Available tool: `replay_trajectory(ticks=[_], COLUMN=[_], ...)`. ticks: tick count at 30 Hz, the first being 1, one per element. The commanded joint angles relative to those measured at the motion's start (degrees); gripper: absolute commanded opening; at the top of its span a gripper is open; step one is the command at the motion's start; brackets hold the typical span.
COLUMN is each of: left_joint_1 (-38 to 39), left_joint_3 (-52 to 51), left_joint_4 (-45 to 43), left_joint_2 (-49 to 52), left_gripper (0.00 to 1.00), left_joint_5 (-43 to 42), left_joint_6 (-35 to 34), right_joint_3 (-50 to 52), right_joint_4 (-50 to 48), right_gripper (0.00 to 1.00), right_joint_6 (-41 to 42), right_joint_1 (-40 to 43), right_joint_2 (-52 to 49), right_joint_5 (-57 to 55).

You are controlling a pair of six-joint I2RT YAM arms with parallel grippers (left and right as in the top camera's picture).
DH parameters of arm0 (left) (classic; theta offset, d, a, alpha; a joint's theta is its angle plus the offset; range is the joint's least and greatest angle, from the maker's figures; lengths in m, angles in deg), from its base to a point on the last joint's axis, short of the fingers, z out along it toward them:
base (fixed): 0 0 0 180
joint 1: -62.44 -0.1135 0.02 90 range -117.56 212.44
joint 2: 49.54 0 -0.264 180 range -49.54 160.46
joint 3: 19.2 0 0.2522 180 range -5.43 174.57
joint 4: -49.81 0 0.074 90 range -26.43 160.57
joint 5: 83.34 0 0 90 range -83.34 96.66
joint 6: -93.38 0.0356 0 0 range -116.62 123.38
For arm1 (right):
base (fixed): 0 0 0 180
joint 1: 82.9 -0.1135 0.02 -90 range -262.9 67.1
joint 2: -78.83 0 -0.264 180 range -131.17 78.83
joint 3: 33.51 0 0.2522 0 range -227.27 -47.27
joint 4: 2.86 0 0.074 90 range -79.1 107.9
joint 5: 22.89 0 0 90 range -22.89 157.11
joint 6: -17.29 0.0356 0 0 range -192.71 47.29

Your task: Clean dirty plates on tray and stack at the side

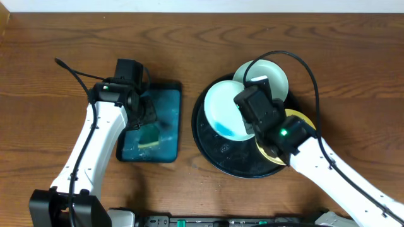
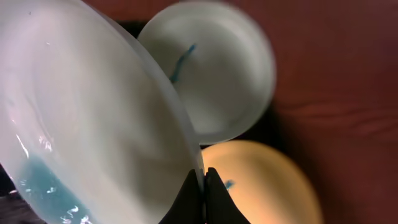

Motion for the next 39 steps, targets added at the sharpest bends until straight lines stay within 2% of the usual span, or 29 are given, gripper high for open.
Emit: replay_trajectory(ticks=[1, 6, 12, 39], left_joint_1=[-0.2, -0.2, -0.2, -0.2], left_joint_3=[-0.3, -0.3, -0.3, -0.3], left_joint_4=[-0.3, -0.5, -0.5, -0.5], left_joint_2=[-0.8, -1.5, -1.5, -1.5], left_gripper=[0.47, 0.49, 0.53, 0.56], left_joint_5=[-4.7, -5.7, -5.7, -5.7], left_joint_6=[1.1, 1.1, 1.1, 1.1], right_joint_3=[-1.1, -1.0, -1.0, -1.0], right_joint_4=[-0.3, -0.3, -0.3, -0.4], right_gripper=[0.01, 0.01, 0.01, 0.01], right_joint_6=[-5.9, -13.3, -14.2, -12.9], right_joint_1=[-3.6, -12.4, -18.3, -19.5], right_joint_2=[2.9, 3.5, 3.5, 3.5], right_joint_5=[-10.8, -26.9, -37.1, -38.5])
